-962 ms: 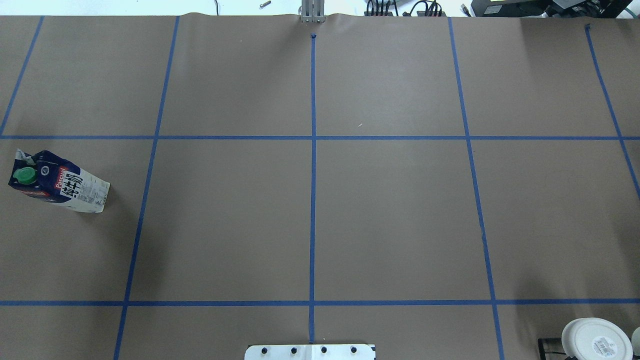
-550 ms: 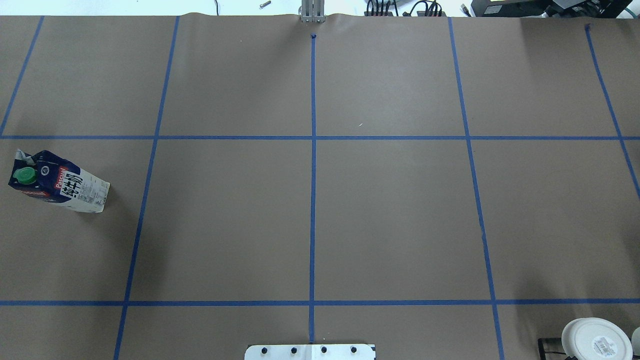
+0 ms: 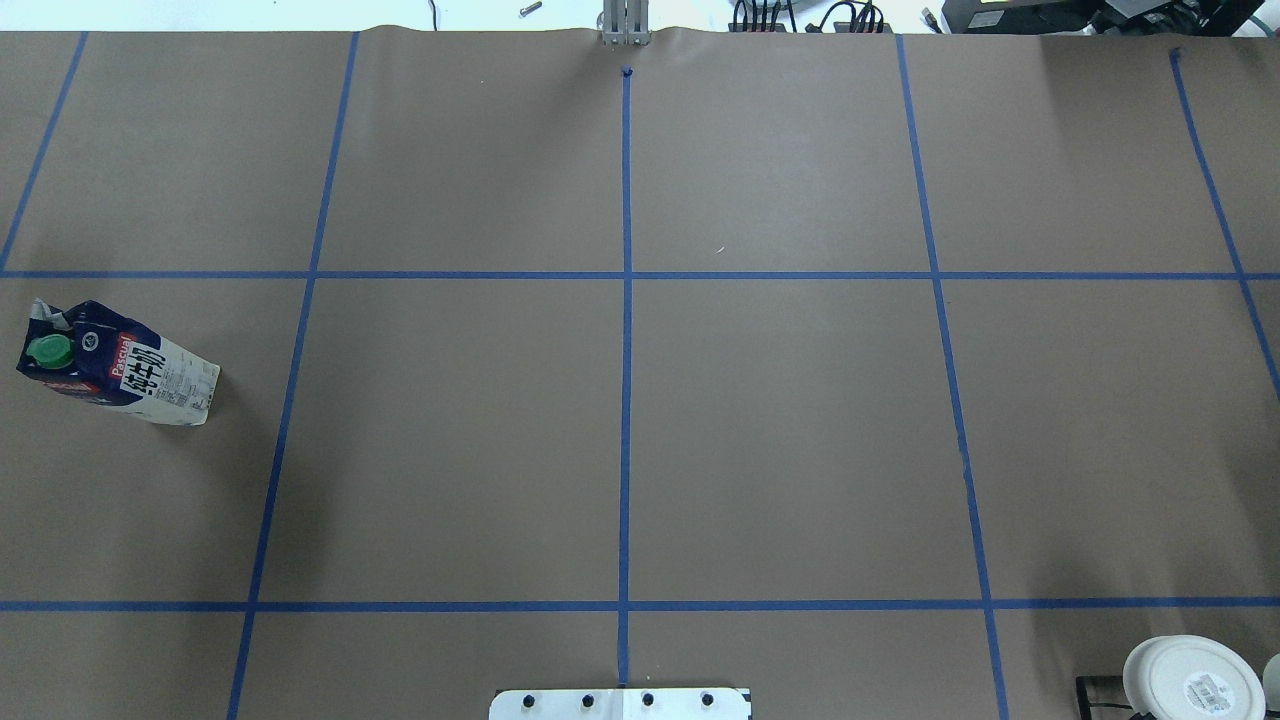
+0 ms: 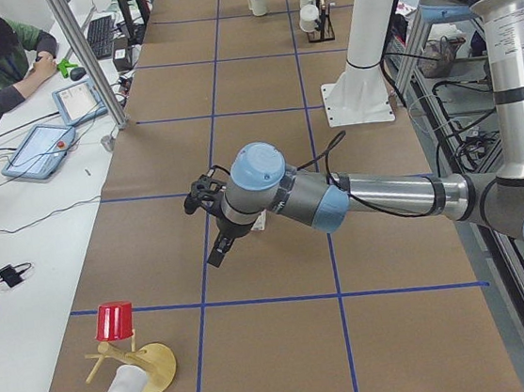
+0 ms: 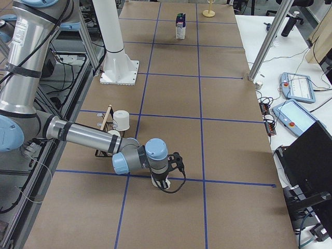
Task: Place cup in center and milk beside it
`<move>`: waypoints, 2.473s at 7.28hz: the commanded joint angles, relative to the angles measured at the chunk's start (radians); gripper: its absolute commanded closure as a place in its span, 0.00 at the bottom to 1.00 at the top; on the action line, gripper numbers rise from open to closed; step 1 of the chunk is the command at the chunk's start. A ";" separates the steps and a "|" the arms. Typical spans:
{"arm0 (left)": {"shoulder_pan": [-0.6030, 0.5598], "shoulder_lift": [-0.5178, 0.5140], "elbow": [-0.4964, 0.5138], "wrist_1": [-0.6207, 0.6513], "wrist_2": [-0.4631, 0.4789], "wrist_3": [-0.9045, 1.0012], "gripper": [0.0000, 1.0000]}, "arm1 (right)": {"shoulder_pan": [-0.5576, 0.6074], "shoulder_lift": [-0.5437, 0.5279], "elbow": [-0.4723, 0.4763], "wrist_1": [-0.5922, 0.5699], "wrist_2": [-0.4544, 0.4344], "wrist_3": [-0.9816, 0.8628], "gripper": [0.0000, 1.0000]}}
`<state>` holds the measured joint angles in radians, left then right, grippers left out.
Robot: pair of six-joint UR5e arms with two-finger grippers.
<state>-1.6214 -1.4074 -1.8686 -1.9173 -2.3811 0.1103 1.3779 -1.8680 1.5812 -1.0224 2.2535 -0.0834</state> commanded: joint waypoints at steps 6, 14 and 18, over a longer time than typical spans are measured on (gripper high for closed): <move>0.000 0.016 0.011 -0.003 -0.001 -0.006 0.01 | -0.174 0.450 0.086 -0.099 0.112 0.514 1.00; 0.000 0.015 0.032 -0.003 -0.001 -0.018 0.01 | -0.850 1.013 0.137 -0.629 -0.437 1.423 1.00; 0.000 0.015 0.046 -0.005 -0.001 -0.017 0.01 | -0.927 1.052 0.100 -0.631 -0.445 1.487 0.97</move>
<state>-1.6214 -1.3928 -1.8233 -1.9215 -2.3823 0.0935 0.4645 -0.8339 1.6985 -1.6527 1.8101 1.3915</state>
